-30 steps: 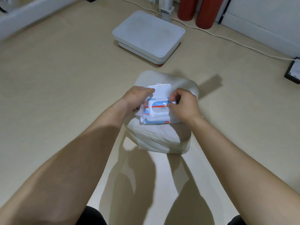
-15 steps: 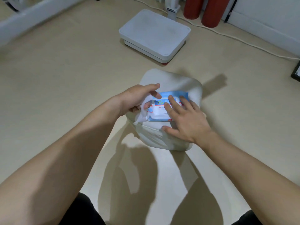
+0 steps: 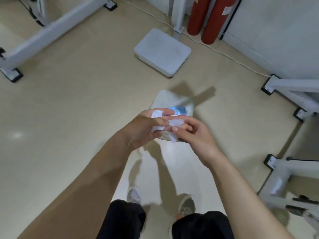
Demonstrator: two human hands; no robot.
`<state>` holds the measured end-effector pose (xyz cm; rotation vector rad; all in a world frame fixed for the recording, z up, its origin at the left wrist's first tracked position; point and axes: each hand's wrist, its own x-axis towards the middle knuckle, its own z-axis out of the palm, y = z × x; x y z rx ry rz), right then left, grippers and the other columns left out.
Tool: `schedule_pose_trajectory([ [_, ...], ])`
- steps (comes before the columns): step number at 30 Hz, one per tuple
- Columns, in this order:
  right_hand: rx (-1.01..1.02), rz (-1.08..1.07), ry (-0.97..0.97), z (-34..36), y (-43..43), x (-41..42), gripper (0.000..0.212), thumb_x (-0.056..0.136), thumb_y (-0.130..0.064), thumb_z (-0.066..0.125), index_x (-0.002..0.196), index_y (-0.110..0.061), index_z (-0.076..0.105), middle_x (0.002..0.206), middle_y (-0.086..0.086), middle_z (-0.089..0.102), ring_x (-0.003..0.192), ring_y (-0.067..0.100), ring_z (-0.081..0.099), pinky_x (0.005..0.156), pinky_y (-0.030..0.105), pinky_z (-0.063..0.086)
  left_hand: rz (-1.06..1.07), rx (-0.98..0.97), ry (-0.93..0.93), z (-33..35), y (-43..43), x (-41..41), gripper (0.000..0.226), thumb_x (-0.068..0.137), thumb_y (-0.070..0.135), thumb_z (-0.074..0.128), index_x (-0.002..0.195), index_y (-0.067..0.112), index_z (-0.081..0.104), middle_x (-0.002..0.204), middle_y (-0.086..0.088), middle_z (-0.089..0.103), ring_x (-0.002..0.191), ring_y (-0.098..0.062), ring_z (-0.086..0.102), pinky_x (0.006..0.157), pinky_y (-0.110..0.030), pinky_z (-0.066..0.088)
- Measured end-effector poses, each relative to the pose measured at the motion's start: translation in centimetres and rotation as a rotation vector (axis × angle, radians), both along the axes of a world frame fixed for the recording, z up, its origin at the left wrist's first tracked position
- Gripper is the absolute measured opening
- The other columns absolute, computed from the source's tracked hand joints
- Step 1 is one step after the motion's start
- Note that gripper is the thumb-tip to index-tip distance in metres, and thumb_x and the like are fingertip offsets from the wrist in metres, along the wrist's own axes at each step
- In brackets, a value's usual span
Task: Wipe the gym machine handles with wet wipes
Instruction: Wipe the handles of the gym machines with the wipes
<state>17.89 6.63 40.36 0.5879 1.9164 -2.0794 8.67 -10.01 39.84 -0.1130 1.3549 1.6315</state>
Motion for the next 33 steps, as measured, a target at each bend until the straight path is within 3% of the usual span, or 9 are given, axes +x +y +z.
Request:
schedule_pose_trajectory([
  [4,-0.045,-0.031,0.002,12.4,-1.0,2.6,0.023,0.086,-0.012,0.070,0.109,-0.011,0.074,0.077,0.015,0.056,0.077,0.022,0.060,0.084,0.037,0.057,-0.024,-0.038,0.105,12.7,-1.4,2.2,0.021,0.097,0.004,0.062,0.114,0.015,0.065,0.105,-0.004,0.069,0.090,-0.022,0.072,0.056,-0.017,0.049],
  [7,-0.031,-0.147,-0.020,20.6,-1.4,3.8,0.013,0.094,-0.004,0.063,0.087,-0.012,0.070,0.071,0.005,0.061,0.064,0.012,0.061,0.068,0.025,0.053,-0.059,-0.027,0.177,20.4,-2.2,3.1,0.019,0.094,0.006,0.068,0.111,0.015,0.066,0.099,-0.003,0.071,0.083,-0.023,0.076,0.066,-0.022,0.056],
  [11,-0.051,-0.326,0.008,29.1,-1.7,4.8,0.029,0.091,-0.006,0.058,0.068,-0.023,0.063,0.072,-0.001,0.057,0.066,0.013,0.053,0.065,0.025,0.045,0.022,-0.037,0.219,27.7,-2.5,3.3,0.016,0.091,0.009,0.072,0.104,0.016,0.068,0.084,0.005,0.070,0.068,-0.011,0.070,0.060,-0.020,0.053],
  [15,-0.110,-0.548,0.084,35.6,-1.2,5.7,0.021,0.084,-0.008,0.055,0.066,-0.019,0.059,0.078,0.006,0.056,0.074,0.019,0.052,0.072,0.031,0.044,0.011,-0.016,0.208,32.6,-1.9,3.4,0.009,0.085,0.018,0.077,0.092,0.024,0.073,0.082,0.003,0.064,0.060,-0.010,0.058,0.055,-0.020,0.047],
  [19,-0.011,-0.680,0.117,39.3,-0.5,6.6,0.016,0.100,-0.008,0.049,0.087,-0.011,0.058,0.086,0.012,0.063,0.075,0.022,0.060,0.073,0.032,0.053,-0.173,0.084,0.270,36.3,0.1,4.1,0.023,0.079,0.026,0.077,0.102,0.025,0.077,0.096,-0.012,0.068,0.084,-0.023,0.064,0.077,-0.035,0.047],
  [22,0.145,-0.694,0.149,41.4,0.6,7.4,0.010,0.101,-0.013,0.052,0.093,-0.010,0.058,0.068,0.000,0.058,0.058,0.012,0.055,0.057,0.023,0.047,-0.386,0.142,0.272,38.4,2.4,4.5,0.037,0.087,0.014,0.071,0.123,0.021,0.070,0.106,-0.010,0.071,0.090,-0.025,0.062,0.075,-0.033,0.047],
  [24,0.169,-0.693,0.161,42.5,1.7,7.9,0.008,0.101,-0.014,0.054,0.095,-0.010,0.057,0.060,-0.007,0.057,0.051,0.007,0.053,0.049,0.017,0.042,-0.479,0.186,0.235,39.7,4.2,4.8,0.026,0.088,0.014,0.070,0.114,0.019,0.073,0.096,-0.003,0.072,0.082,-0.018,0.064,0.072,-0.027,0.052],
  [27,0.232,-0.713,0.192,43.2,3.7,8.2,0.010,0.100,-0.015,0.056,0.094,-0.008,0.059,0.074,0.006,0.058,0.067,0.018,0.054,0.056,0.023,0.041,-0.453,0.284,0.098,40.5,6.9,5.3,0.023,0.076,0.025,0.077,0.092,0.014,0.066,0.082,-0.004,0.060,0.076,-0.019,0.058,0.078,-0.032,0.050],
  [33,0.280,-0.836,0.255,43.4,8.4,7.3,0.010,0.101,-0.015,0.053,0.092,-0.018,0.056,0.074,-0.001,0.050,0.059,0.005,0.047,0.054,0.022,0.039,-0.314,0.348,-0.020,40.9,12.2,4.6,0.025,0.068,0.019,0.077,0.077,0.021,0.053,0.074,-0.005,0.059,0.066,-0.024,0.055,0.061,-0.035,0.021],
])
